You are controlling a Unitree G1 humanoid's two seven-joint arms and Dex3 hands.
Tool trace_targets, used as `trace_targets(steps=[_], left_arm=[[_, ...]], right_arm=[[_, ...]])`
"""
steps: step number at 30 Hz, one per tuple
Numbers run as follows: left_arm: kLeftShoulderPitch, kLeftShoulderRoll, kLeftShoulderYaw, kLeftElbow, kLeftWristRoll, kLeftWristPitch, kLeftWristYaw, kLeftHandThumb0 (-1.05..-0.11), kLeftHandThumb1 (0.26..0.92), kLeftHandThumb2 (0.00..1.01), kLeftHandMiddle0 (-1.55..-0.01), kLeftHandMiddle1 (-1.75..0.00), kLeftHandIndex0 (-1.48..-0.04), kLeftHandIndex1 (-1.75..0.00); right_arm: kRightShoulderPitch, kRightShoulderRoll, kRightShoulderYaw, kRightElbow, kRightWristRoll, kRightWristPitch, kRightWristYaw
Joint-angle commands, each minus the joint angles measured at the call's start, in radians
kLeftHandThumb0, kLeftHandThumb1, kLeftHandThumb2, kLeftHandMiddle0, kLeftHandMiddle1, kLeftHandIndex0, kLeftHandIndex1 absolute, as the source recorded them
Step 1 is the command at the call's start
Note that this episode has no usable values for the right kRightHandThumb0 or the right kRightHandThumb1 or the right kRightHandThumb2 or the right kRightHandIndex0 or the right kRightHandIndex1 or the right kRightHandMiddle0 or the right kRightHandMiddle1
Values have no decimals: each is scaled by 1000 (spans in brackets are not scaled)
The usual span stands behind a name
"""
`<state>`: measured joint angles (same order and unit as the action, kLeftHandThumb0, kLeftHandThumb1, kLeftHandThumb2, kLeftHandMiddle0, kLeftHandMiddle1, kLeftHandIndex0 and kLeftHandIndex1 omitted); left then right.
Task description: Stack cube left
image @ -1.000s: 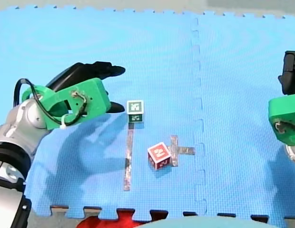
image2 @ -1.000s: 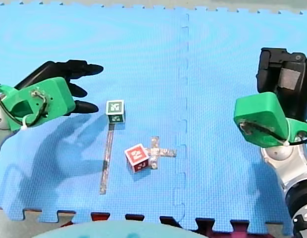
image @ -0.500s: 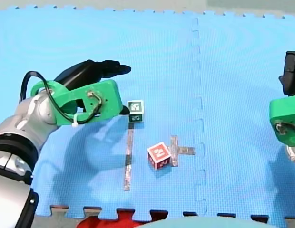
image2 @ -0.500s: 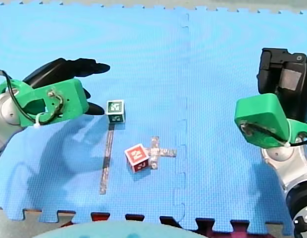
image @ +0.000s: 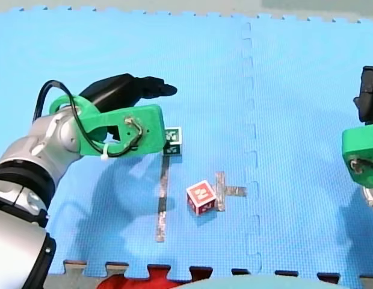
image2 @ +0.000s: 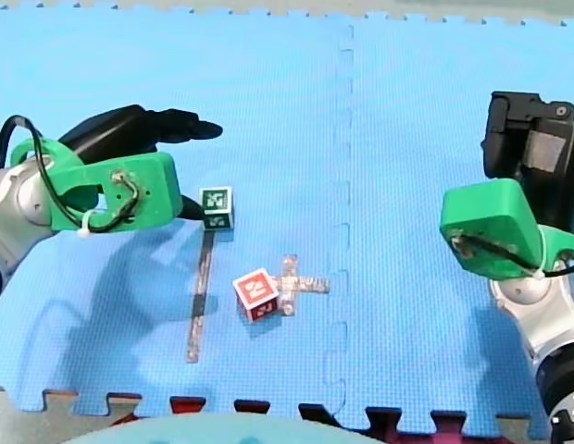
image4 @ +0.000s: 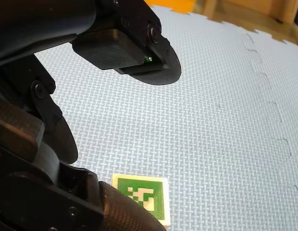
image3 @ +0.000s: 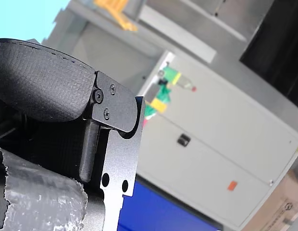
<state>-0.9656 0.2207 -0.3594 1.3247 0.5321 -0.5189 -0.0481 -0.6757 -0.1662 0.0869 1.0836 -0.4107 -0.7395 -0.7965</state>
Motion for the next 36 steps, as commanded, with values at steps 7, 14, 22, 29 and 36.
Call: trace_targets(steps=[7,14,22,29,36], left_arm=[[0,6,1,4,-2,-3,-6,-1048,749,3,-996,-130,-501,0],[-16,21,-57,0,67,18,28,-1048,760,2,-860,-1178,-513,-1],[-8,43,-92,2,108,49,70,-1048,782,4,-743,-1734,-508,-1],[54,24,-46,10,51,40,100,-1048,809,12,-793,-1746,-502,0],[72,17,-29,15,29,42,86,-1048,814,7,-854,-1746,-552,-23]], right_arm=[[13,-5,-8,-30,9,11,7],[21,-9,-12,-54,10,18,13],[26,-10,-17,-70,13,22,22],[36,-14,-21,-81,13,15,27],[45,-18,-24,-90,13,9,31]])
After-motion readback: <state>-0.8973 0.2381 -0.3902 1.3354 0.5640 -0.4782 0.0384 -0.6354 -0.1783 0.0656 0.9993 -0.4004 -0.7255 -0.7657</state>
